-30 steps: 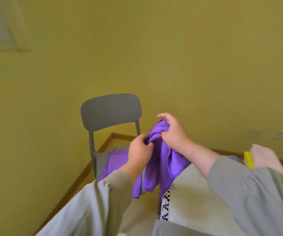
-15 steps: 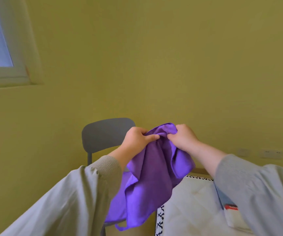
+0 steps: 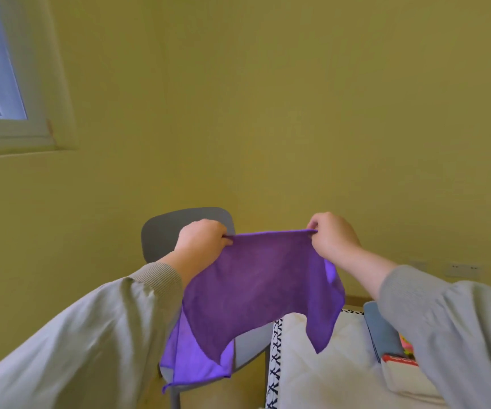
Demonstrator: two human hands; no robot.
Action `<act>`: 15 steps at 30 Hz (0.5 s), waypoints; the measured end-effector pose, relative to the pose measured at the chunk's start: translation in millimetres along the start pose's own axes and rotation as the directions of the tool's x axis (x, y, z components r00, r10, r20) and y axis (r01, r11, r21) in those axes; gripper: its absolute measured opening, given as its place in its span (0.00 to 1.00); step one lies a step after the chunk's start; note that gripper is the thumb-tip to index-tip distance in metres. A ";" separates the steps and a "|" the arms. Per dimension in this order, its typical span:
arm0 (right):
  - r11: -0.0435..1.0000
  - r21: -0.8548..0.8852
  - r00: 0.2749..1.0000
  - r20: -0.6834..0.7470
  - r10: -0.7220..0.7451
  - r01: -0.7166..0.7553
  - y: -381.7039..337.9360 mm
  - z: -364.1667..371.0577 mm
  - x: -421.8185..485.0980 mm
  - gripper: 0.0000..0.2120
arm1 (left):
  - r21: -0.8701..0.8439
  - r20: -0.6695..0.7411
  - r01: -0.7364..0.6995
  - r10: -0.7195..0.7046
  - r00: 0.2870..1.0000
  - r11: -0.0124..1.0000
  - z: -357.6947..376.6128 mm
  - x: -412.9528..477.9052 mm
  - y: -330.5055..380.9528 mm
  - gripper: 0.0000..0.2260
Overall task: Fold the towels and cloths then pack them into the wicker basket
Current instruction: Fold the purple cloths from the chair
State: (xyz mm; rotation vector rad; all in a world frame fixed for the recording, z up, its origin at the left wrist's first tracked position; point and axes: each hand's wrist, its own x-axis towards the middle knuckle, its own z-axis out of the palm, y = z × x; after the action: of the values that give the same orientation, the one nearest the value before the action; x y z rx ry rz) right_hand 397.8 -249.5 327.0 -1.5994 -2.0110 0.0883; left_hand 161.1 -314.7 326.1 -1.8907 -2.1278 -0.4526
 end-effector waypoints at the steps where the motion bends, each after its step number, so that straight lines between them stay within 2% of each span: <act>1: 0.999 -0.041 1.000 0.015 -0.004 0.005 1.7 -0.9 0.8 0.12 | -0.069 -0.060 0.058 -0.062 0.996 0.996 3.2 1.3 -3.2 0.10; 2: 0.995 -0.101 0.999 0.041 -0.005 0.009 2.6 -1.8 1.2 0.13 | -0.147 -0.097 0.107 -0.122 0.988 0.983 6.2 2.4 -5.8 0.10; 4: 0.979 -0.202 1.000 0.030 -0.004 0.010 4.6 -3.3 2.2 0.13 | -0.262 -0.075 0.186 -0.212 0.974 0.947 11.2 4.4 -9.0 0.09; 7: 0.968 -0.250 0.999 -0.033 0.006 -0.014 11.9 -5.9 4.7 0.13 | -0.331 -0.068 0.252 -0.289 0.955 0.910 16.5 3.5 -14.5 0.09; 9: 0.975 -0.211 0.997 -0.060 0.053 -0.065 19.5 -8.3 7.6 0.09 | -0.216 -0.073 0.220 -0.241 0.968 0.951 16.6 0.5 -16.5 0.09; 12: 0.990 -0.045 0.986 -0.107 0.131 -0.137 31.7 -12.0 9.7 0.07 | -0.007 0.010 0.119 -0.119 0.993 0.993 19.9 -5.2 -23.1 0.08; 15: 0.980 0.132 0.978 -0.125 0.166 -0.149 39.8 -13.1 9.1 0.10 | -0.015 0.082 0.156 -0.154 0.985 0.988 27.6 -7.6 -34.0 0.09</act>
State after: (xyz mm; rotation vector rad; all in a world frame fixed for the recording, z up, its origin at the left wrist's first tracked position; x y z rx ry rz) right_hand 437.6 -233.6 326.2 -1.6397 -1.7408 0.1552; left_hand 128.5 -314.3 295.8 -1.7901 -2.3429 -0.4397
